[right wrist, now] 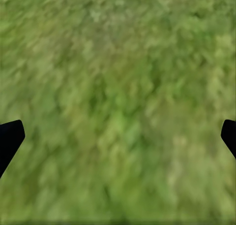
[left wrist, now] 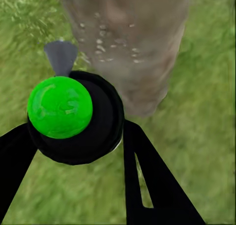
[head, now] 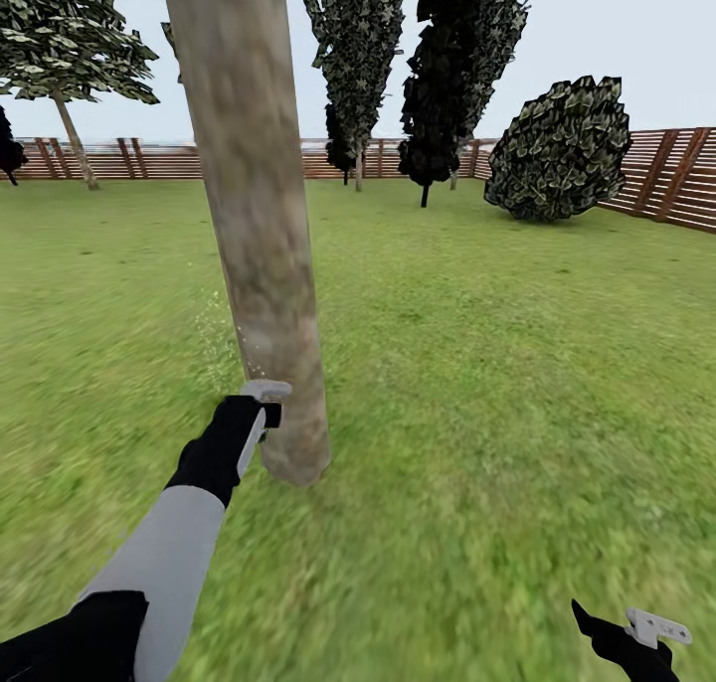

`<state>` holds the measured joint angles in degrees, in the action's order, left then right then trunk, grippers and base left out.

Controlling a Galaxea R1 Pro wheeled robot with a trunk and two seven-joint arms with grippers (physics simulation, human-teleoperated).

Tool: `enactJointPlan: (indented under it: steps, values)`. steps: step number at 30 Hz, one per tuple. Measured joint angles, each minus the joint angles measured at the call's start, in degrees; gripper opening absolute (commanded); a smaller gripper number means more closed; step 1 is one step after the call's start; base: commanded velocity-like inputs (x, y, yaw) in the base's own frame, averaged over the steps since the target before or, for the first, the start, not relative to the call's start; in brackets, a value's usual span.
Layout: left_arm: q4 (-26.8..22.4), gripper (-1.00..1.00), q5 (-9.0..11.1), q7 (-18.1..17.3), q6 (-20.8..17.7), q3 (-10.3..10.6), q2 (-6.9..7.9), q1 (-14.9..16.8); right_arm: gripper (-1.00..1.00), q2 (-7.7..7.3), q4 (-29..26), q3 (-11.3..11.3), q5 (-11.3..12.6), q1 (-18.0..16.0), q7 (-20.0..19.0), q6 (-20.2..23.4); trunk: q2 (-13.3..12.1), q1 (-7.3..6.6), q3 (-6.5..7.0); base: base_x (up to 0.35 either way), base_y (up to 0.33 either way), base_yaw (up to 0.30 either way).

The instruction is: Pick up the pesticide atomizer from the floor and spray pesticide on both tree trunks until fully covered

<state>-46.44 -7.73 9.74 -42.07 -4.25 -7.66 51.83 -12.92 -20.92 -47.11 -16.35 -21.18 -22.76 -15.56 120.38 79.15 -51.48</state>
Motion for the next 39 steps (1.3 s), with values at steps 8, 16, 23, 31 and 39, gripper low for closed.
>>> enactJointPlan:
  steps: [8,16,23,31,39]
  values:
    - [-11.1,-1.00,-1.1,-7.7,-8.7,1.8,1.45,-0.1,1.00,0.00,0.0,0.0,0.0,0.0,0.0,0.0,0.0,0.00,0.00,0.000,0.000,0.000]
    - [-12.8,-1.00,-0.7,-12.3,-10.9,2.1,4.27,-0.1,1.00,0.00,0.0,0.0,0.0,0.0,0.0,0.0,0.0,0.00,0.00,0.000,0.000,0.000]
    - [-12.7,-1.00,-0.9,-12.2,-15.0,6.6,0.28,0.6,1.00,0.00,0.0,0.0,0.0,0.0,0.0,0.0,0.0,0.00,0.00,0.000,0.000,0.000]
    - [-12.5,-1.00,-1.9,-12.2,-15.9,4.1,4.72,1.3,1.00,0.00,0.1,0.0,-0.1,0.0,0.0,0.0,0.0,0.00,0.00,0.000,0.000,0.000]
    - [-12.6,-1.00,-0.8,-12.2,-16.0,4.5,-1.20,2.4,1.00,0.00,0.1,0.0,0.0,0.0,0.0,0.0,0.0,0.00,0.00,0.000,0.000,0.000]
